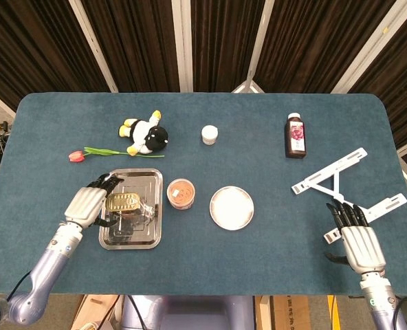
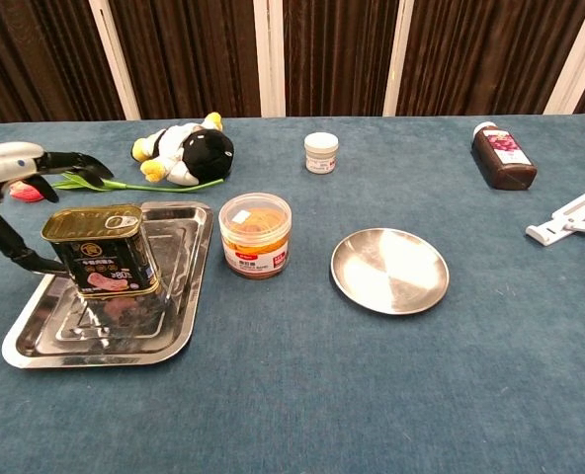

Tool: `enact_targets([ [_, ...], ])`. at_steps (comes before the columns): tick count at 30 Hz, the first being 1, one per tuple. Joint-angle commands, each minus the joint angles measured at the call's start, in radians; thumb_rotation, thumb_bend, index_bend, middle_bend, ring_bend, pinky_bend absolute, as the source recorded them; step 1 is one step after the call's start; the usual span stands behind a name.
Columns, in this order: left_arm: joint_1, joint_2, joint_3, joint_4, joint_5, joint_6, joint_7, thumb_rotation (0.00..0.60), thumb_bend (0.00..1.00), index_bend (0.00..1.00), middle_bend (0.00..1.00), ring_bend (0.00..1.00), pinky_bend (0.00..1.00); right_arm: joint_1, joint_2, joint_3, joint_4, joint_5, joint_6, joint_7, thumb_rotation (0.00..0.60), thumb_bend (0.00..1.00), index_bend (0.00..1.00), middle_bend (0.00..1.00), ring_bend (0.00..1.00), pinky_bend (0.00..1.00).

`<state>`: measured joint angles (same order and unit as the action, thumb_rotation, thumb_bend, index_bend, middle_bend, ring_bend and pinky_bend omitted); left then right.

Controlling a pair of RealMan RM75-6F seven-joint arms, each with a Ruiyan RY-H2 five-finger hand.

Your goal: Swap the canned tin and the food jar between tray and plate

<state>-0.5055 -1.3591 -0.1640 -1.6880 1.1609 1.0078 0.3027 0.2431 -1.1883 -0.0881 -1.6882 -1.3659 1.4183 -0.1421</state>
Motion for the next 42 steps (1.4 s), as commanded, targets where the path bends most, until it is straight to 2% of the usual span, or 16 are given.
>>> enact_targets([
  [1, -0.012, -0.019, 0.006, 0.015, -0.001, -0.001, 0.012, 0.600, 0.14, 0.18, 0.21, 0.14, 0.25, -0.010, 0.000, 0.012, 0.012, -0.003, -0.011, 0.041, 0.600, 0.00, 0.00, 0.00, 0.00, 0.00],
  [5, -0.026, -0.043, 0.012, 0.037, -0.003, -0.008, 0.011, 0.600, 0.30, 0.24, 0.31, 0.24, 0.32, -0.018, 0.000, 0.027, 0.028, -0.013, -0.010, 0.061, 0.600, 0.00, 0.00, 0.00, 0.00, 0.00],
  [8, -0.036, -0.060, 0.016, 0.055, -0.005, -0.015, 0.007, 0.600, 0.40, 0.28, 0.34, 0.26, 0.33, -0.023, 0.001, 0.033, 0.032, -0.018, -0.017, 0.076, 0.600, 0.00, 0.00, 0.00, 0.00, 0.00],
  [15, -0.058, -0.098, 0.018, 0.098, -0.001, -0.009, 0.020, 0.600, 0.51, 0.34, 0.41, 0.31, 0.37, -0.033, 0.005, 0.047, 0.035, -0.027, -0.032, 0.102, 0.600, 0.00, 0.00, 0.00, 0.00, 0.00],
  [18, -0.064, -0.114, 0.018, 0.114, 0.007, 0.002, 0.021, 0.600, 0.58, 0.40, 0.48, 0.37, 0.41, -0.035, 0.006, 0.052, 0.035, -0.028, -0.041, 0.108, 0.600, 0.00, 0.00, 0.00, 0.00, 0.00],
  [24, -0.060, -0.103, 0.014, 0.089, 0.055, 0.040, -0.019, 0.600, 0.61, 0.42, 0.50, 0.39, 0.42, -0.044, 0.008, 0.065, 0.033, -0.028, -0.046, 0.116, 0.600, 0.00, 0.00, 0.00, 0.00, 0.00],
  [28, -0.048, -0.045, 0.015, -0.023, 0.134, 0.074, -0.099, 0.600, 0.60, 0.42, 0.49, 0.39, 0.42, -0.050, 0.010, 0.077, 0.034, -0.023, -0.047, 0.121, 0.600, 0.00, 0.00, 0.00, 0.00, 0.00],
  [31, -0.055, -0.013, 0.009, -0.105, 0.156, 0.079, -0.093, 0.600, 0.60, 0.42, 0.49, 0.39, 0.42, -0.054, 0.011, 0.083, 0.033, -0.021, -0.051, 0.127, 0.600, 0.00, 0.00, 0.00, 0.00, 0.00],
  [36, -0.100, -0.046, -0.009, -0.192, 0.104, 0.060, 0.039, 0.600, 0.59, 0.41, 0.48, 0.39, 0.42, -0.059, 0.014, 0.093, 0.037, -0.016, -0.055, 0.133, 0.600, 0.00, 0.00, 0.00, 0.00, 0.00],
  [42, -0.187, -0.207, -0.037, -0.161, -0.056, 0.059, 0.259, 0.600, 0.58, 0.40, 0.47, 0.39, 0.42, -0.063, 0.017, 0.103, 0.046, -0.013, -0.067, 0.148, 0.600, 0.00, 0.02, 0.00, 0.00, 0.00],
])
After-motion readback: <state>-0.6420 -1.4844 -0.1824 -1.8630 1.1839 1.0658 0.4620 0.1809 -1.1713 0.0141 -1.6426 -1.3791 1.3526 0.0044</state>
